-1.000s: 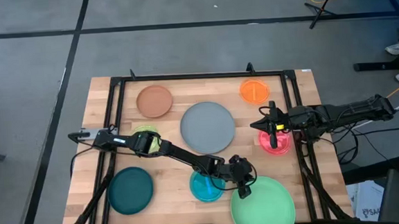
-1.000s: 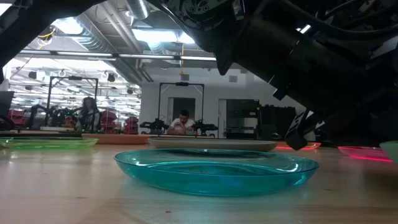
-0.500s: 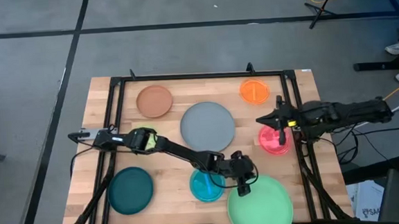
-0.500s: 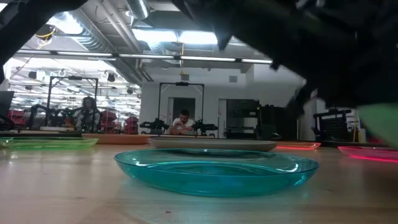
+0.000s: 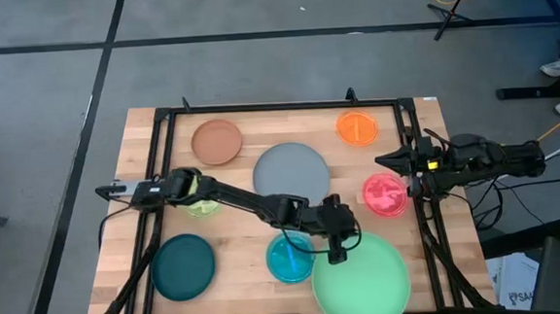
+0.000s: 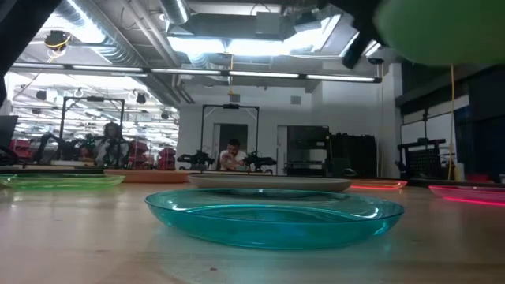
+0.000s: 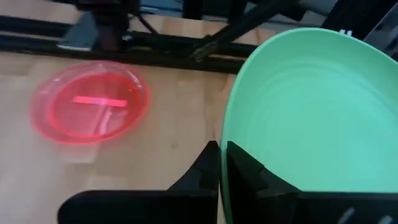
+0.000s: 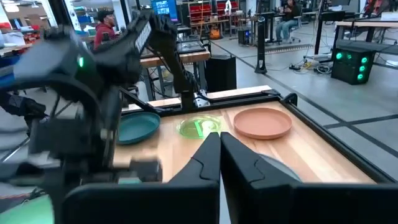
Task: Stack plastic plates
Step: Stack the green plate on top of the gray plate
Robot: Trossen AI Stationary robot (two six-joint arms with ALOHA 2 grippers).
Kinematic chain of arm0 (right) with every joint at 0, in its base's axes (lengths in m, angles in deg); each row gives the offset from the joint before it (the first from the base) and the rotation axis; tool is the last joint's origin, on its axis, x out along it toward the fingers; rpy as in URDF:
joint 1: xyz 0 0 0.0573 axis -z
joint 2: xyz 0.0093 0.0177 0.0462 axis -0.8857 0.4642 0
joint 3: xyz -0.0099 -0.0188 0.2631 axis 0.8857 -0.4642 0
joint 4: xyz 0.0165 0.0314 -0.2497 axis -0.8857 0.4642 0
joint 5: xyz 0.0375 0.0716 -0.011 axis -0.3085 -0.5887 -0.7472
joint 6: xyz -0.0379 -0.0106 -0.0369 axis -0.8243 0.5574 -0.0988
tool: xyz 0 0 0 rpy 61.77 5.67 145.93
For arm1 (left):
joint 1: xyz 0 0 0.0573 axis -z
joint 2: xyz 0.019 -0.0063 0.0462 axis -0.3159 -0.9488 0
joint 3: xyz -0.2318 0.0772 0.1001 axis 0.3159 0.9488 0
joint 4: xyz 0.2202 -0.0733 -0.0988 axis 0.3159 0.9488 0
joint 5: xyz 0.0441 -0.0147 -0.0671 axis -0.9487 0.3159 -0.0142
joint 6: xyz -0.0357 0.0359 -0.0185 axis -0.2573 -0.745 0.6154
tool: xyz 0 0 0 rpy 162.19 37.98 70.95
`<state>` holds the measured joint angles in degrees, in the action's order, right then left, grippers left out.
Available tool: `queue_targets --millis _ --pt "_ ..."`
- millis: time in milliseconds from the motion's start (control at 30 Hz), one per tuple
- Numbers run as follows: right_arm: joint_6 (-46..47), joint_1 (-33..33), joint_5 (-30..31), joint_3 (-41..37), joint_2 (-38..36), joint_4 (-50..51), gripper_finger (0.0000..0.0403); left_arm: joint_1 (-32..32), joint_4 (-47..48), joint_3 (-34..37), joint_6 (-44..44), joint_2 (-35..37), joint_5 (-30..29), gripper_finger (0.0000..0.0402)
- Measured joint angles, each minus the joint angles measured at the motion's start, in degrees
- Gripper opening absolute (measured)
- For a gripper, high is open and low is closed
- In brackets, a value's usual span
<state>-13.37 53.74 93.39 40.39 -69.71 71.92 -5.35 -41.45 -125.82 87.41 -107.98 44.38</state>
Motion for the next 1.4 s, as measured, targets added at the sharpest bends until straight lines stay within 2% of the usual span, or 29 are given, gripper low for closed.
queue_targets --millis 433,533,700,833,933,1033,1167,1300,1400 --pt "-0.1 0.0 0.2 0.0 0.7 0.2 0.0003 -3.8 16.5 0.1 -7.2 11.1 -5.3 0.0005" --pt "-0.3 0.0 2.3 0.0 0.7 -0.5 0.0003 -5.2 18.6 3.9 -9.0 14.5 -7.1 0.0005" --pt "-2.6 0.0 6.5 0.0 0.7 -1.7 0.0003 -9.9 14.3 18.3 -10.3 23.8 -5.8 0.0005" --pt "-3.7 0.0 7.0 0.0 1.1 -1.8 0.0003 -15.1 6.5 31.2 -10.3 32.2 -1.9 0.0004" --pt "-5.9 0.0 7.1 0.0 2.6 -2.1 0.0003 -18.9 3.1 37.9 -10.3 37.2 -1.6 0.0004" --pt "-7.6 0.0 7.1 -0.1 5.8 -4.1 0.0003 -22.3 1.3 41.9 -10.7 40.1 -1.5 0.0004" --pt "-10.9 0.0 7.1 -0.1 11.4 -6.0 0.0003 -25.6 1.0 43.4 -12.5 40.8 0.6 0.0005" --pt "-15.7 0.0 8.3 -0.1 17.2 -9.8 0.0003 -27.1 -1.0 44.2 -13.3 40.5 2.4 0.0005" --pt "-17.7 0.0 7.5 -0.1 21.1 -16.2 0.0003 -27.1 -2.5 45.7 -13.0 40.5 0.9 0.0005"
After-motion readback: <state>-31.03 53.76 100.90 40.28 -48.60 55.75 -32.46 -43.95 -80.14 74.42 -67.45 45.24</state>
